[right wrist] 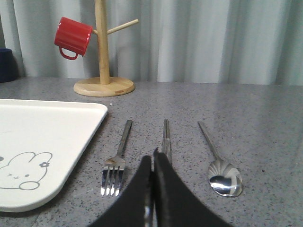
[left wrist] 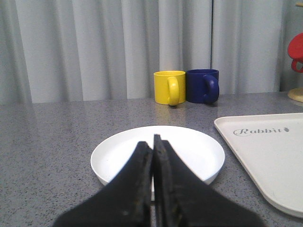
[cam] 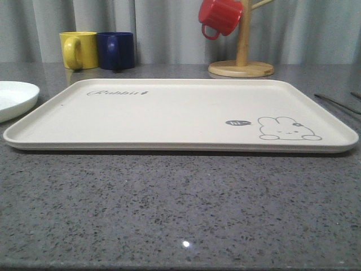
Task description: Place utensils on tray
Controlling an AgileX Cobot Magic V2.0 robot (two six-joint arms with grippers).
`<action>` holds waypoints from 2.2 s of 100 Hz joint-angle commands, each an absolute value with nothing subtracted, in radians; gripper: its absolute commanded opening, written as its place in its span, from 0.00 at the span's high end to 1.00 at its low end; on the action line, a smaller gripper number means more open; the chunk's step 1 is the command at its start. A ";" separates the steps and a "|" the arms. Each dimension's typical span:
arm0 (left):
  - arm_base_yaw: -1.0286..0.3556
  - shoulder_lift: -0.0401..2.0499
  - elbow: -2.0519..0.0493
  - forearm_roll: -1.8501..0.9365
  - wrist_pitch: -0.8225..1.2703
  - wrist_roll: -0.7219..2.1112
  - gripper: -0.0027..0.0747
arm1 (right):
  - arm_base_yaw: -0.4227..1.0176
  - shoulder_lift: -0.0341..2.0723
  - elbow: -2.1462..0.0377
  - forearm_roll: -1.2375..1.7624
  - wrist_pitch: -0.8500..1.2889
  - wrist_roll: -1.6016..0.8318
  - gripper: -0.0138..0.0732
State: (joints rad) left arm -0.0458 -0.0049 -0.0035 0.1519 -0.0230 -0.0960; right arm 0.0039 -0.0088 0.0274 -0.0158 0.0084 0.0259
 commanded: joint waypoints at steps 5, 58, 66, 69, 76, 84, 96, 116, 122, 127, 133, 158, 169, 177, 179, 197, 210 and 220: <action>-0.048 -0.038 0.037 0.151 -0.106 -0.104 0.99 | -0.001 -0.032 0.009 -0.015 -0.075 0.016 0.92; -0.048 -0.003 -0.167 0.151 0.033 -0.104 0.99 | -0.001 -0.032 0.009 -0.015 -0.075 0.016 0.92; -0.048 0.042 -0.268 0.151 0.132 -0.104 0.99 | -0.001 -0.032 0.009 -0.015 -0.075 0.016 0.92; -0.048 0.062 -0.317 0.151 0.171 -0.104 0.99 | -0.001 -0.032 0.009 -0.015 -0.075 0.016 0.92; -0.048 0.123 -0.418 0.151 0.273 -0.104 0.99 | -0.001 -0.032 0.009 -0.015 -0.075 0.016 0.92; -0.048 0.208 -0.530 0.151 0.398 -0.104 0.99 | -0.001 -0.032 0.009 -0.015 -0.075 0.016 0.92; -0.048 0.332 -0.688 0.151 0.560 -0.104 0.99 | -0.001 -0.032 0.009 -0.015 -0.075 0.016 0.92; -0.048 0.516 -0.865 0.151 0.796 -0.102 0.99 | -0.001 -0.032 0.009 -0.015 -0.075 0.016 0.92; -0.048 0.558 -0.883 0.151 0.856 -0.102 0.99 | -0.001 -0.032 0.009 -0.015 -0.075 0.016 0.92; -0.048 0.589 -0.892 0.151 0.890 -0.102 0.99 | -0.001 -0.032 0.009 -0.015 -0.075 0.016 0.92; -0.048 0.620 -0.893 0.151 0.906 -0.102 0.99 | -0.001 -0.032 0.009 -0.015 -0.075 0.016 0.92; -0.048 0.665 -0.893 0.151 0.902 -0.102 0.99 | -0.001 -0.032 0.009 -0.015 -0.075 0.016 0.92; -0.048 0.665 -0.893 0.151 0.902 -0.102 0.95 | -0.001 -0.032 0.009 -0.015 -0.075 0.016 0.92; -0.048 0.665 -0.893 0.151 0.906 -0.102 0.81 | -0.001 -0.032 0.009 -0.015 -0.075 0.016 0.92; -0.048 0.665 -0.893 0.151 0.906 -0.102 0.76 | -0.001 -0.032 0.009 -0.015 -0.075 0.016 0.92; -0.048 0.665 -0.893 0.143 0.910 -0.102 0.37 | -0.001 -0.032 0.009 -0.015 -0.075 0.016 0.92; -0.048 0.676 -0.893 0.144 0.897 -0.102 0.36 | -0.001 -0.032 0.009 -0.015 -0.075 0.016 0.92; -0.048 0.720 -0.895 0.144 0.858 -0.102 0.36 | -0.001 -0.032 0.009 -0.015 -0.075 0.016 0.92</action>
State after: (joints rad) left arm -0.0458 0.6790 -0.8577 0.1459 0.9575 -0.0960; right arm 0.0039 -0.0088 0.0274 -0.0158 0.0084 0.0259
